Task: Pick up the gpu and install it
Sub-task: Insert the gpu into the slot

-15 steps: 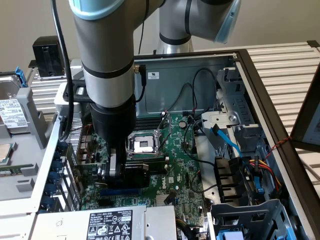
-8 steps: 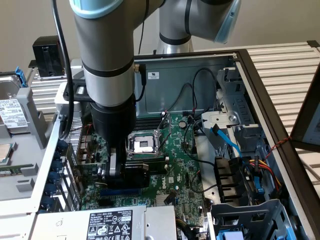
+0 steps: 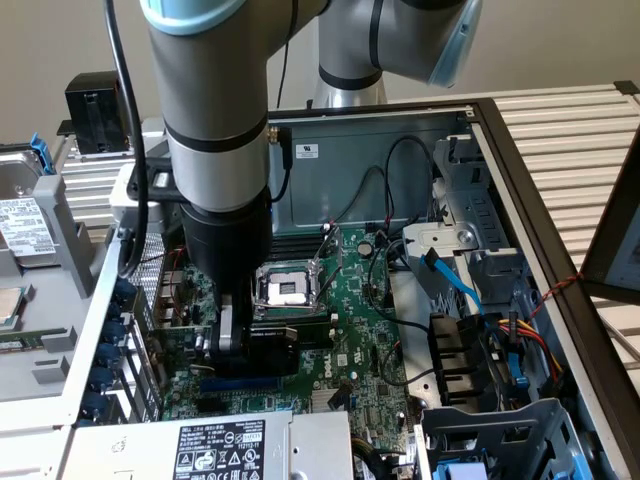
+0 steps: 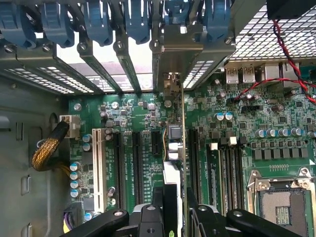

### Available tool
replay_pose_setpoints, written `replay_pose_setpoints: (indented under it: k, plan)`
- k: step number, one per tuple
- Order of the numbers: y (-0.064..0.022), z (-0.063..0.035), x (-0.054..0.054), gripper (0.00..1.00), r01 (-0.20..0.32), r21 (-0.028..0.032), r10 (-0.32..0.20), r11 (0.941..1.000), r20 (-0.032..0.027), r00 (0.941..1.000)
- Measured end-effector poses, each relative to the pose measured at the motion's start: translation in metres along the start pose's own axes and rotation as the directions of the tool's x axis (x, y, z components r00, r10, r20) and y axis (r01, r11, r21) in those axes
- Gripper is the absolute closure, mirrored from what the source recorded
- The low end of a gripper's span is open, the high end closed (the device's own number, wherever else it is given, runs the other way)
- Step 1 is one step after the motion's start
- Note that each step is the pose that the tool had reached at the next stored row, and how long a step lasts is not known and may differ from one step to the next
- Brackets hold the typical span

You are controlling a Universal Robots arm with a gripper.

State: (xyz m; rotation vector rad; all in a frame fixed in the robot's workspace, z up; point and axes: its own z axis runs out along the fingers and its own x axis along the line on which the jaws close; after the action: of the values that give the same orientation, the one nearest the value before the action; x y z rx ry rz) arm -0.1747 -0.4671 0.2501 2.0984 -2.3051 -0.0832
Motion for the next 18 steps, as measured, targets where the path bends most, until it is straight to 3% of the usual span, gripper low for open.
replay_pose_setpoints:
  k: [18]
  plan:
    - [0.0004,0.0006,-0.0028,0.73,0.007,-0.0002,-0.007,1.0000,-0.0009,1.0000]
